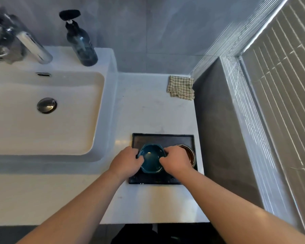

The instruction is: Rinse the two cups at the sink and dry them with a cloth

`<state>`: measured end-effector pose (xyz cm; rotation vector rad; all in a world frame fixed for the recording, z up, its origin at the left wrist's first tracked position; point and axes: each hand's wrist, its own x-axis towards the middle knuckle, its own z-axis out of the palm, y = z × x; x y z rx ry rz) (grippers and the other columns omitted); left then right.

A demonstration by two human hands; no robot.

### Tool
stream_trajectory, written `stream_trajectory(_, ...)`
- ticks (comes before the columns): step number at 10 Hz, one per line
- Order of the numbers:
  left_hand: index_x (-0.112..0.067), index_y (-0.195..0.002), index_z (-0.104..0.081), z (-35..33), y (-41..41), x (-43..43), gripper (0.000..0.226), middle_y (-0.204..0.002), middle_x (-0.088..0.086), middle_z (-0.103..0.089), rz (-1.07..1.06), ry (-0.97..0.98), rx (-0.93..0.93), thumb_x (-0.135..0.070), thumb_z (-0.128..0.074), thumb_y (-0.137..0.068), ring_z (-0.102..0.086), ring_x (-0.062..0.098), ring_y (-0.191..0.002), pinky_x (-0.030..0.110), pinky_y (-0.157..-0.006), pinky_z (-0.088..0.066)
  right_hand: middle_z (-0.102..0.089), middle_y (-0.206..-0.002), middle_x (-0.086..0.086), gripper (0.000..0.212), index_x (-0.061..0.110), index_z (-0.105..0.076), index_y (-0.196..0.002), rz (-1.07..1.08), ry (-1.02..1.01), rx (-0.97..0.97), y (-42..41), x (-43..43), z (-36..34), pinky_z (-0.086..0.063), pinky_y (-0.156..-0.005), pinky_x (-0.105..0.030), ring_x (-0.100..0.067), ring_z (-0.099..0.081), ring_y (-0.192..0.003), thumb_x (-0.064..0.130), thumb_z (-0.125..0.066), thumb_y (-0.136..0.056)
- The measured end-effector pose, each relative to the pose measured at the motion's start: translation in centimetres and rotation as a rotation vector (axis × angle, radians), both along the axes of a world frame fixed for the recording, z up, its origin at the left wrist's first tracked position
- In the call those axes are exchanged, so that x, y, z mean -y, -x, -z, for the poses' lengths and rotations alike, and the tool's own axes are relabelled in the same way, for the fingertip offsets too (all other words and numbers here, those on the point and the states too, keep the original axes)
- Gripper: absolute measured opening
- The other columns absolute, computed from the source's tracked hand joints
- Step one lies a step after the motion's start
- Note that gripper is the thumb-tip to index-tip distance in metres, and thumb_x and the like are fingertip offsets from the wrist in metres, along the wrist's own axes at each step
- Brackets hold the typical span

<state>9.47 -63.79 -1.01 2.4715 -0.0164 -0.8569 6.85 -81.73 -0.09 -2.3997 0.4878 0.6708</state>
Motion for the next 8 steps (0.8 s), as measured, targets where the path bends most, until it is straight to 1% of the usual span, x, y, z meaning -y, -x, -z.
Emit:
stream_trajectory(1,-0.012,-0.075,-0.062,0.8,-0.2,-0.1,0.032,-0.079,0.005,-0.056,0.025,-0.037,0.008,-0.035,-0.048,-0.093,-0.06,0.022,-0.069,0.03,-0.055,-0.04,-0.063,-0.078,0.002,0.009,0.014,-0.069,-0.087,-0.066,0.051,-0.009,-0.8,-0.2,0.4,-0.05,-0.059,-0.027,-0.014,-0.058,-0.069,0.017,-0.061,-0.086)
stream_trajectory(2,-0.013,-0.077,-0.059,1.2,-0.2,0.2,0.033,-0.083,0.004,-0.056,0.052,-0.076,0.039,-0.036,-0.046,-0.096,-0.06,0.023,-0.072,0.032,-0.057,-0.042,-0.063,-0.079,0.0,0.007,0.018,-0.061,-0.08,-0.101,0.102,-0.038,-1.5,-0.3,0.5,-0.055,-0.068,-0.033,-0.02,-0.061,-0.075,0.015,-0.059,-0.085)
stream_trajectory(3,-0.013,-0.079,-0.059,1.4,-0.2,0.4,0.034,-0.077,0.003,-0.055,0.07,-0.091,0.051,-0.037,-0.045,-0.098,-0.06,0.022,-0.07,0.032,-0.056,-0.043,-0.069,-0.085,-0.002,0.009,0.018,-0.067,-0.091,-0.16,0.141,-0.091,-2.0,0.1,0.9,-0.059,-0.074,-0.038,-0.023,-0.066,-0.079,0.019,-0.06,-0.085)
stream_trajectory(4,-0.015,-0.082,-0.06,1.3,-0.4,0.2,0.037,-0.079,0.003,-0.057,0.092,-0.06,0.055,-0.043,-0.045,-0.1,-0.059,0.019,-0.068,0.034,-0.056,-0.047,-0.071,-0.099,-0.003,0.025,0.018,-0.068,-0.108,-0.277,0.145,-0.102,-2.4,0.6,0.9,-0.058,-0.073,-0.035,-0.022,-0.067,-0.089,0.035,-0.062,-0.091)
stream_trajectory(5,-0.013,-0.079,-0.058,0.4,-0.5,-0.6,0.041,-0.076,0.003,-0.055,0.074,0.037,0.04,-0.045,-0.044,-0.1,-0.056,0.019,-0.064,0.036,-0.059,-0.045,-0.068,-0.119,-0.004,0.039,0.016,-0.06,-0.127,-0.324,0.014,-0.117,-1.9,1.7,-0.3,-0.053,-0.092,-0.036,-0.024,-0.063,-0.109,0.04,-0.057,-0.096)
stream_trajectory(6,-0.011,-0.082,-0.055,-1.4,-0.6,-1.3,0.037,-0.09,0.01,-0.062,0.058,0.077,0.031,-0.041,-0.044,-0.1,-0.061,0.027,-0.083,0.042,-0.073,-0.049,-0.065,-0.128,-0.005,0.051,0.014,-0.048,-0.145,-0.222,-0.155,-0.051,-1.1,3.2,-5.1,-0.047,-0.099,-0.033,-0.019,-0.062,-0.109,0.033,-0.057,-0.098)
stream_trajectory(7,-0.017,-0.107,-0.066,-3.4,-0.9,-1.8,0.028,-0.114,0.003,-0.065,0.053,0.089,0.074,-0.038,-0.049,-0.099,-0.061,0.024,-0.103,0.04,-0.094,-0.049,-0.074,-0.11,0.002,0.029,0.02,-0.069,-0.118,-0.057,-0.444,0.223,-0.5,5.7,-14.0,-0.058,-0.09,-0.039,-0.018,-0.07,-0.087,0.027,-0.067,-0.091)
stream_trajectory(8,-0.013,-0.116,-0.068,-4.3,-1.4,-1.8,0.034,-0.111,-0.003,-0.062,0.023,0.081,0.1,-0.037,-0.053,-0.098,-0.06,0.02,-0.102,0.037,-0.093,-0.049,-0.076,-0.104,0.001,0.029,0.021,-0.075,-0.106,-0.143,-0.759,0.562,0.8,9.3,-25.5,-0.059,-0.079,-0.03,-0.014,-0.07,-0.089,0.031,-0.074,-0.08)
